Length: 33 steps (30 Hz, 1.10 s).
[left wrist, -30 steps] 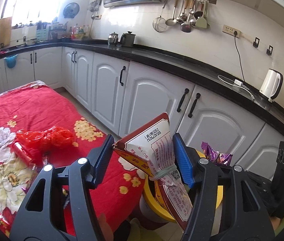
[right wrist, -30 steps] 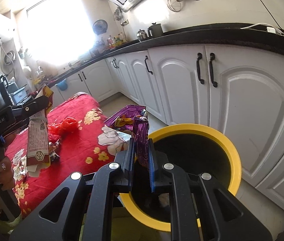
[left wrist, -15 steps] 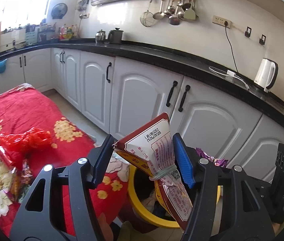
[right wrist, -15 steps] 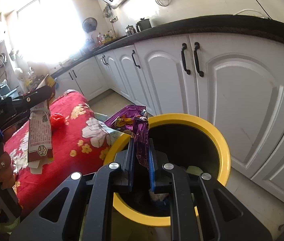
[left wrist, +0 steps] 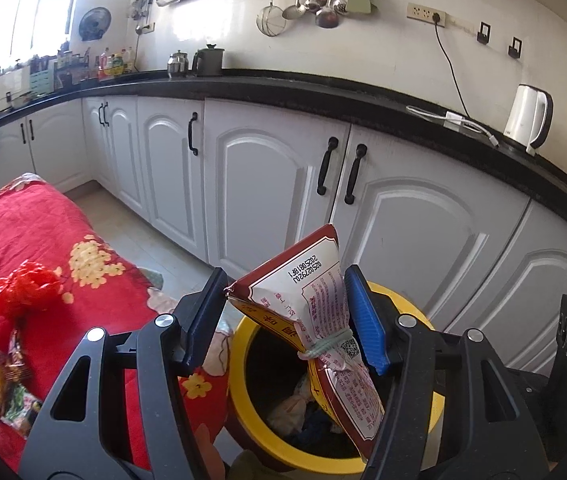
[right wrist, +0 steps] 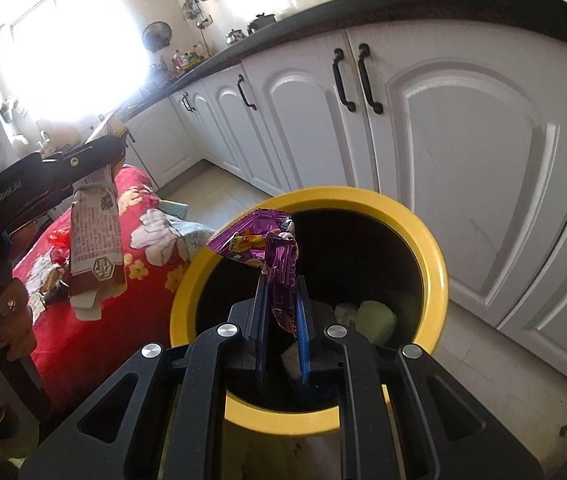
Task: Collect trash
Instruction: 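Open both tools to drop the box and wrappers into the bin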
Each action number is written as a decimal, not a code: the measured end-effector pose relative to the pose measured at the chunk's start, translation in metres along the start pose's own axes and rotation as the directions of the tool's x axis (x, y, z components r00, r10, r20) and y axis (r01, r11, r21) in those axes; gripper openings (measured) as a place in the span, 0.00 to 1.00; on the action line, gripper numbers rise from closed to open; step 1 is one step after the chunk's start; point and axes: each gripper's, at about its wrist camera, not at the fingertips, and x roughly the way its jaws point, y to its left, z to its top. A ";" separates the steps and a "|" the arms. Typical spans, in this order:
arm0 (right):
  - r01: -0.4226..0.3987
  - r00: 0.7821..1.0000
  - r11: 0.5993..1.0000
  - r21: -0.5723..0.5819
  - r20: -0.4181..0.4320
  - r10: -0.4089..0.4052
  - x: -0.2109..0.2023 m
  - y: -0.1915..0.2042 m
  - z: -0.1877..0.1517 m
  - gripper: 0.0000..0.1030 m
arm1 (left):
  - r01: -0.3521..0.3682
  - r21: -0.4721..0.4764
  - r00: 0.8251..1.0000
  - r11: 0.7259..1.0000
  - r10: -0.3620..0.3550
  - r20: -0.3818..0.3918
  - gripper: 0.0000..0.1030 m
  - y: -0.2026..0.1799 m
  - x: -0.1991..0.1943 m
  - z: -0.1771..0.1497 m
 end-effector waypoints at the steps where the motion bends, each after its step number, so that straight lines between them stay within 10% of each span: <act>1: 0.002 1.000 1.000 0.005 -0.007 -0.002 0.001 -0.002 -0.001 0.12 | 0.000 0.000 1.000 1.000 0.000 -0.005 0.51 -0.001 0.004 0.000; 14: 0.030 0.998 0.998 0.056 -0.057 -0.027 0.012 -0.017 -0.009 0.13 | 0.017 0.003 0.998 1.000 -0.016 -0.056 0.51 -0.011 0.031 -0.008; 33: 0.068 0.997 0.996 0.049 0.019 -0.069 -0.004 -0.008 0.000 0.68 | 0.002 -0.053 0.995 0.999 -0.007 -0.100 0.89 0.010 0.021 -0.013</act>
